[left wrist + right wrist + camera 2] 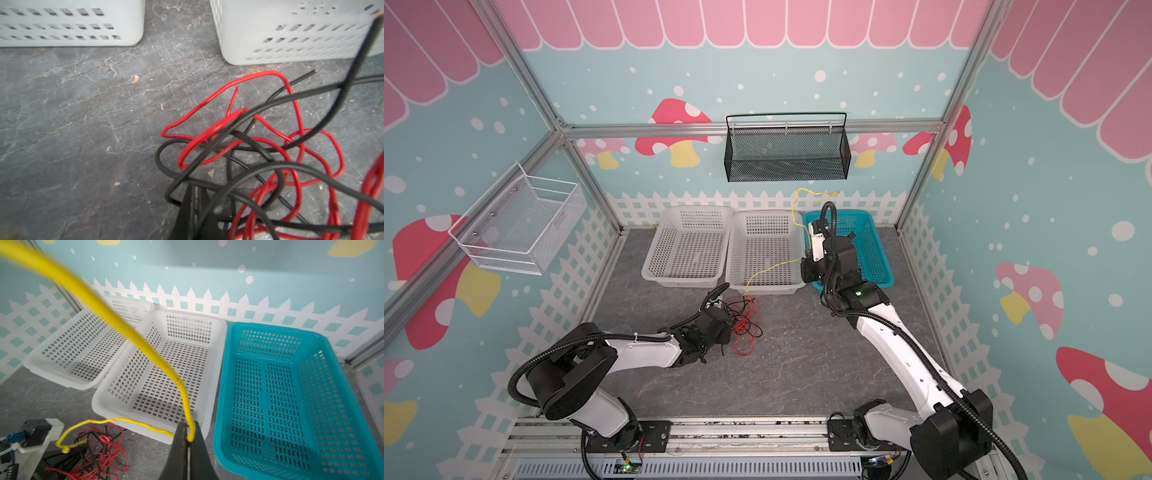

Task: Untangle and sort cables by color
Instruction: Untie the cable.

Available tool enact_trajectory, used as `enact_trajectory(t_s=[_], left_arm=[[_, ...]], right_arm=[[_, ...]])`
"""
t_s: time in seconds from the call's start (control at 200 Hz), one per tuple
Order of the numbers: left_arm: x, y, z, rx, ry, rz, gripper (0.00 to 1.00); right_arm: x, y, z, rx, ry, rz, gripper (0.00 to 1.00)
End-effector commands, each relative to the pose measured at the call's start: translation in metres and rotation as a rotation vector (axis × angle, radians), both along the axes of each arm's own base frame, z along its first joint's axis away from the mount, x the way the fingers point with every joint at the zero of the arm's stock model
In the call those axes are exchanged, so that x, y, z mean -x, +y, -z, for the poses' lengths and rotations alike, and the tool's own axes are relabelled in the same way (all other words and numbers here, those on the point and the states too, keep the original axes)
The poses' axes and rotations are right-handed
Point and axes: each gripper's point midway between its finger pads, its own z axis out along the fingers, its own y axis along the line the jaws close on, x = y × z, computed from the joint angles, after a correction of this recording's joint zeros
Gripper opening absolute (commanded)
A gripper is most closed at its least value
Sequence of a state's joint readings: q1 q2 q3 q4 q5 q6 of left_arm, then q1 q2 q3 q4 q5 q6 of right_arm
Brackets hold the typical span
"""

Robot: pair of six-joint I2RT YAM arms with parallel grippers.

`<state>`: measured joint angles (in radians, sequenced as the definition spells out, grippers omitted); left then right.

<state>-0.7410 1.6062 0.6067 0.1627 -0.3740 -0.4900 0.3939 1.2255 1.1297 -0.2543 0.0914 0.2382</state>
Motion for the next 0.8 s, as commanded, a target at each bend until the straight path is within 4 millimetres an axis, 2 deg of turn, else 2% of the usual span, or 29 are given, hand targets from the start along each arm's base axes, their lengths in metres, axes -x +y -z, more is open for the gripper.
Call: enact_trajectory(t_s=[0.0,0.185,0.285,0.52,0.66,0.795], left_arm=[[0.003,0.0,-0.005,0.014,-0.015,0.012,0.0],[0.001,-0.005,-0.02,0.049,-0.064,0.037,0.0],[0.001,-0.005,-0.025,0.061,-0.081,0.043,0.0],[0.001,-0.007,-0.028,0.074,-0.093,0.049,0.0],[-0.001,-0.01,-0.031,0.088,-0.104,0.055,0.0],[-0.001,-0.011,-0.033,0.094,-0.11,0.063,0.0]], right_arm=[[-0.007,-0.026,0.005,0.102,0.028,0.102,0.0],[-0.021,-0.075,-0.003,0.191,0.029,0.264,0.0],[-0.026,-0.099,-0.015,0.217,0.014,0.34,0.0],[-0.034,-0.136,-0.035,0.265,-0.014,0.459,0.0],[-0.042,-0.16,-0.033,0.309,-0.003,0.542,0.0],[-0.056,-0.181,-0.014,0.386,0.037,0.619,0.0]])
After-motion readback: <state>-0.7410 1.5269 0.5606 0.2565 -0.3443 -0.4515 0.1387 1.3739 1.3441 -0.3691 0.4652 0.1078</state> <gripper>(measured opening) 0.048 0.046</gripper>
